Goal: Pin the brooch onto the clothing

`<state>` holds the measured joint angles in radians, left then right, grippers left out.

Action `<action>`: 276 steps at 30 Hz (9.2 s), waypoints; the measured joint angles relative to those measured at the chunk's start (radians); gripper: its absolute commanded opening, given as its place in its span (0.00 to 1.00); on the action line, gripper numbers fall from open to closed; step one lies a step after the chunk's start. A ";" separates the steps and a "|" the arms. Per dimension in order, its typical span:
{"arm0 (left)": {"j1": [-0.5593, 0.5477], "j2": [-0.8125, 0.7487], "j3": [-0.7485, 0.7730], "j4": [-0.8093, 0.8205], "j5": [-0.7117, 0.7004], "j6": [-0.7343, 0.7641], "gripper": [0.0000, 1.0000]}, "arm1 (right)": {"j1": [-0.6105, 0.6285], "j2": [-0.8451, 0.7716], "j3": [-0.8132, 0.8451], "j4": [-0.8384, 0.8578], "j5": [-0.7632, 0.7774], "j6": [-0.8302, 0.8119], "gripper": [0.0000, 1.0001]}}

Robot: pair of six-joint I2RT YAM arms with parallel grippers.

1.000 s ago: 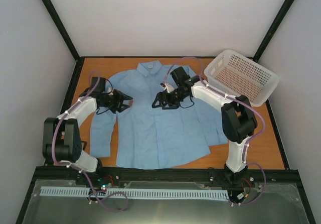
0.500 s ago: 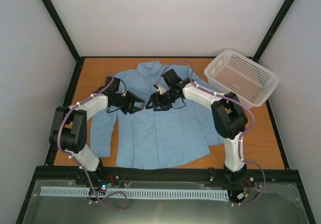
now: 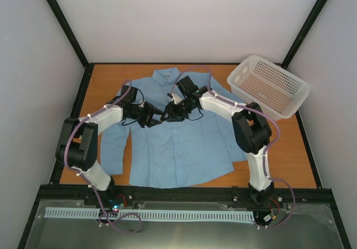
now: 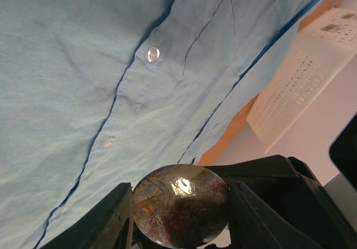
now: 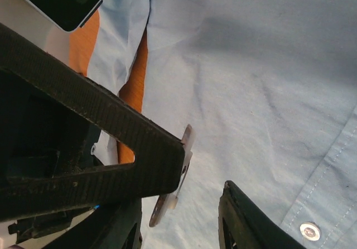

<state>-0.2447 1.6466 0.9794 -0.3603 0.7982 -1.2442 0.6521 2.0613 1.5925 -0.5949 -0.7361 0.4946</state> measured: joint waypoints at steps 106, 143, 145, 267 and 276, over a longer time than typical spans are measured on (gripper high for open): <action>-0.072 -0.048 0.222 0.473 0.462 -0.074 0.12 | 0.162 -0.768 -0.764 1.011 0.860 -1.949 0.10; -0.012 -0.231 0.137 0.687 0.154 0.016 0.01 | 0.068 -0.964 -0.589 0.473 0.665 -0.558 1.00; -0.012 -0.250 0.115 0.732 0.124 0.012 0.01 | -0.026 -0.921 -0.523 0.467 0.565 -0.344 0.97; -0.078 -0.251 0.388 0.102 0.538 0.620 0.24 | -0.200 -0.449 -0.090 0.432 -0.716 -0.024 0.03; -0.078 -0.258 0.388 0.119 0.533 0.608 0.12 | -0.200 -0.449 -0.090 0.431 -0.718 -0.024 0.03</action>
<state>-0.3225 1.3884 1.3674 -0.2413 1.3312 -0.6361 0.4522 1.6127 1.5028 -0.1638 -1.4540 0.4706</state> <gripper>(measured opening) 0.171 0.029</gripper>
